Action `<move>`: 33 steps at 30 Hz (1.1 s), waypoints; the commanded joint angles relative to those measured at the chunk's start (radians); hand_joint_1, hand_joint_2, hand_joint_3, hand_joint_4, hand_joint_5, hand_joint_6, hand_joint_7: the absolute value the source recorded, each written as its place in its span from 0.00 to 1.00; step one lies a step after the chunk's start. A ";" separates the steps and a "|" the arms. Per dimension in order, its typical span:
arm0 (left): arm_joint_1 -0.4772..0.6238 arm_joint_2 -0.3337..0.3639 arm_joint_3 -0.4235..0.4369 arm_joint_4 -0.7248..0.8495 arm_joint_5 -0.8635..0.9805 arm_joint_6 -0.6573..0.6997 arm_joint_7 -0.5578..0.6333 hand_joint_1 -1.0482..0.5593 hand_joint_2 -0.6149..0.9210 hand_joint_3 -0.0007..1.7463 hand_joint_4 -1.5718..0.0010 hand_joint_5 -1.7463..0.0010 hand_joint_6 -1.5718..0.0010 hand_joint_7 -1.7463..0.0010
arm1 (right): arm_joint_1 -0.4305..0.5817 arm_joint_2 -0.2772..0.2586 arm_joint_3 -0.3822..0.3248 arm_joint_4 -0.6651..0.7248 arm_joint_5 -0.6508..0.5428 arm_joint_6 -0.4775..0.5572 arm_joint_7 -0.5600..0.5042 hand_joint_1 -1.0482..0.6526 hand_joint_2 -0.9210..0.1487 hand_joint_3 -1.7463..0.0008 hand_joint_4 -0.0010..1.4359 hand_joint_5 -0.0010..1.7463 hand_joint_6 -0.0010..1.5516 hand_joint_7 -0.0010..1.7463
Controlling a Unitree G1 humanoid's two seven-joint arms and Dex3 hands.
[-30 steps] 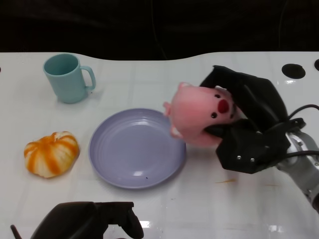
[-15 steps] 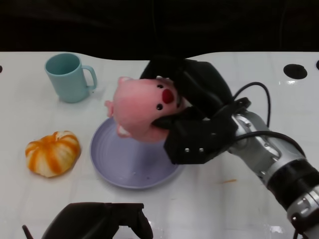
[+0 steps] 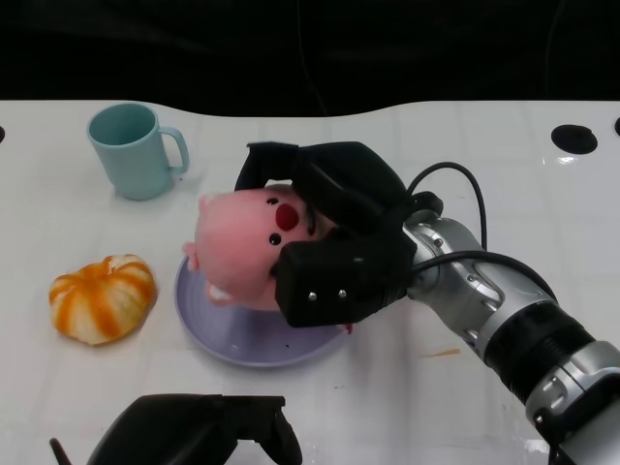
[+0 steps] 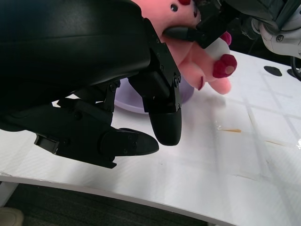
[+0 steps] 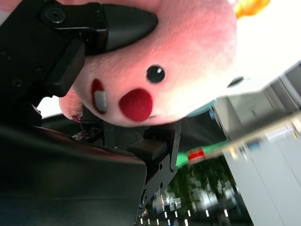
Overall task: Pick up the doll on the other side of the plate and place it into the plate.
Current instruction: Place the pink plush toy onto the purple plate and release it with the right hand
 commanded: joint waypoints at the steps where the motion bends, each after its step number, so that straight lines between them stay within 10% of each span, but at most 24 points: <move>1: -0.003 0.002 0.001 -0.001 0.004 0.001 0.006 0.48 1.00 0.19 0.56 0.14 0.53 0.51 | -0.034 -0.023 0.033 -0.051 -0.021 0.059 0.107 0.35 0.06 0.83 0.31 0.42 0.43 0.05; 4: 0.000 0.001 0.004 -0.001 0.000 0.000 0.006 0.48 1.00 0.19 0.56 0.14 0.53 0.51 | -0.029 -0.041 0.050 -0.101 -0.039 0.103 0.174 0.26 0.01 0.88 0.20 0.21 0.29 0.01; 9: -0.001 0.004 0.008 0.002 -0.002 0.000 0.006 0.47 1.00 0.19 0.56 0.14 0.53 0.51 | -0.021 -0.060 0.064 -0.166 -0.055 0.153 0.246 0.16 0.00 0.89 0.08 0.14 0.15 0.00; 33: -0.019 0.012 0.026 0.032 -0.024 -0.016 0.011 0.47 1.00 0.18 0.56 0.15 0.53 0.51 | 0.190 -0.264 -0.025 -0.602 0.065 0.102 0.418 0.08 0.00 0.85 0.00 0.20 0.09 0.02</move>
